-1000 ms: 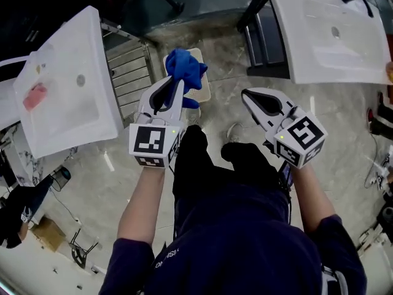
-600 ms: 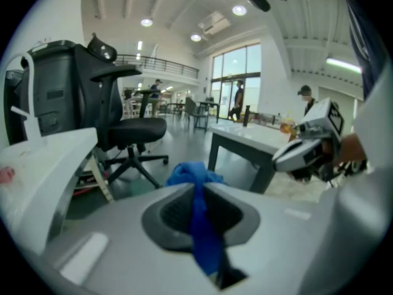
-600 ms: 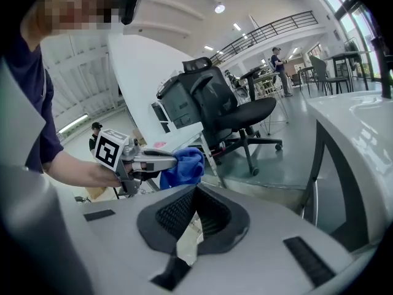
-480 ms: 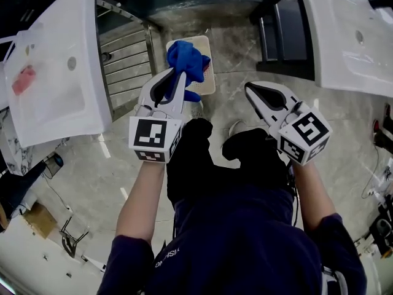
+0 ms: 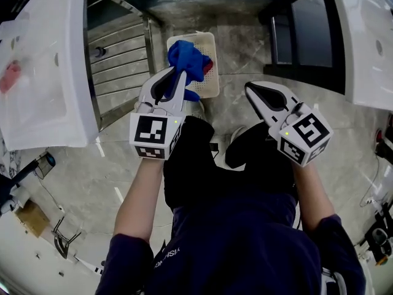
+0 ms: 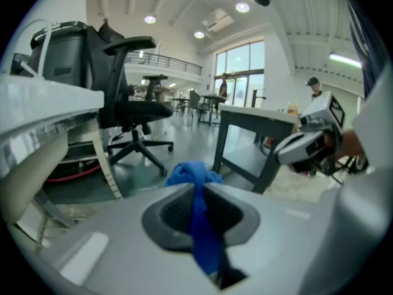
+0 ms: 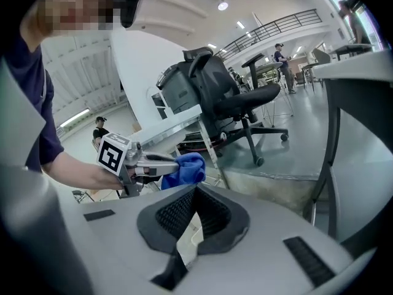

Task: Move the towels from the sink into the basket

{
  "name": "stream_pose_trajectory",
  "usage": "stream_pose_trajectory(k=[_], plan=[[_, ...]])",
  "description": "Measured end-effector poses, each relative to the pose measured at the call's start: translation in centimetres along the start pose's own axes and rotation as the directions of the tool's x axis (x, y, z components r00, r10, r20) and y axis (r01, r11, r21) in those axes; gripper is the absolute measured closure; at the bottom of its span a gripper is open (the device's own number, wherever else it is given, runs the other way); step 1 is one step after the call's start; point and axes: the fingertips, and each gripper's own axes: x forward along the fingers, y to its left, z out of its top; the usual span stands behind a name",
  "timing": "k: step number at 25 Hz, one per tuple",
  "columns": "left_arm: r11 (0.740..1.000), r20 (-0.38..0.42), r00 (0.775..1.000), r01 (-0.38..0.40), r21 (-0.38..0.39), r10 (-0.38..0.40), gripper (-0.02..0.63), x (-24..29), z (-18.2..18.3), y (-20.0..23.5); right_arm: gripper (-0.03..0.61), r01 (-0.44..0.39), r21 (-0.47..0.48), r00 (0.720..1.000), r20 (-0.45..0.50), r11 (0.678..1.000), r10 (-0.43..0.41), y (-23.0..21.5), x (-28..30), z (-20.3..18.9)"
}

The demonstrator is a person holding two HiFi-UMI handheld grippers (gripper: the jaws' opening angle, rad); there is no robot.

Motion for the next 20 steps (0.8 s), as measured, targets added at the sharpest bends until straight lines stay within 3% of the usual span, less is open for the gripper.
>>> stream_pose_trajectory(k=[20], plan=[[0.999,-0.028,0.998,-0.048,0.01,0.048,0.568,9.0,-14.3,5.5,0.572,0.001,-0.056,1.0,-0.012,0.998,-0.002,-6.6,8.5,-9.8]])
